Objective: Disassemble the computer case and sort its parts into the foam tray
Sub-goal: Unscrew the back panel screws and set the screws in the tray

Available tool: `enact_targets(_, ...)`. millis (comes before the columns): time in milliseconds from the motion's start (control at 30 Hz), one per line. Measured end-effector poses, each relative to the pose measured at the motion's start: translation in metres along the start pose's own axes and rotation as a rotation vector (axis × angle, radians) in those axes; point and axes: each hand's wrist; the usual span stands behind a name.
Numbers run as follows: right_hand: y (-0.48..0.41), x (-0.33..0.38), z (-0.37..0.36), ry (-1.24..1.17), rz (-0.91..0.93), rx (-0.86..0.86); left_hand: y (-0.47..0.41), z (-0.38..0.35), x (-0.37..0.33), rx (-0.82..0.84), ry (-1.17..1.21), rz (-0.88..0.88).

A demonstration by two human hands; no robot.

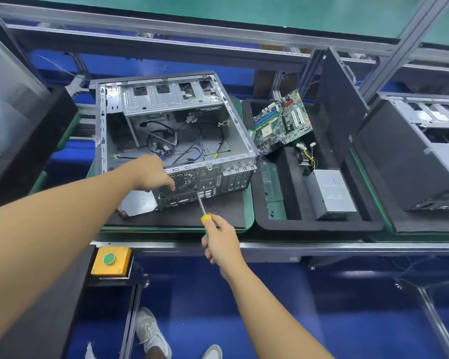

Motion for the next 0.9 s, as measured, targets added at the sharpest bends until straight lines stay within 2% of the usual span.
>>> enact_targets(167, 0.002, 0.007, -0.001, -0.276, -0.212, 0.104, 0.001, 0.002, -0.001, 0.006, 0.025, 0.015)
enact_targets(267, 0.002, 0.012, -0.001, -0.32, -0.234, 0.143, 0.001, 0.003, -0.002, 0.013, 0.038, 0.011)
enact_targets(333, 0.003, 0.015, -0.003, -0.181, -0.183, 0.079, 0.001, 0.003, -0.002, 0.023, 0.049, 0.012)
enact_targets(433, 0.002, 0.01, -0.01, 0.202, -0.005, -0.067, 0.001, 0.002, -0.001, 0.028, 0.062, 0.022)
enact_targets(467, 0.001, 0.008, -0.012, 0.232, 0.004, -0.08, 0.001, 0.002, -0.001, 0.03, 0.067, 0.026)
enact_targets(533, -0.002, 0.006, -0.011, 0.009, -0.115, -0.013, 0.001, 0.002, -0.002, 0.032, 0.075, 0.025)
enact_targets(600, -0.008, 0.004, -0.003, -0.245, -0.251, 0.124, 0.001, 0.001, -0.001, 0.034, 0.094, 0.02)
enact_targets(700, -0.015, 0.002, 0.011, -0.416, -0.313, 0.316, 0.001, 0.001, -0.002, 0.037, 0.109, 0.02)
enact_targets(800, -0.017, 0.002, 0.017, -0.442, -0.294, 0.406, 0.0, 0.0, -0.003, 0.042, 0.112, 0.023)
enact_targets(900, -0.011, -0.002, 0.01, -0.196, -0.147, 0.208, 0.0, 0.001, -0.003, 0.042, 0.121, 0.026)
Point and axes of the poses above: each hand's wrist, its own y-axis away from the middle knuckle, its own z-axis out of the back of the hand, x = y × z
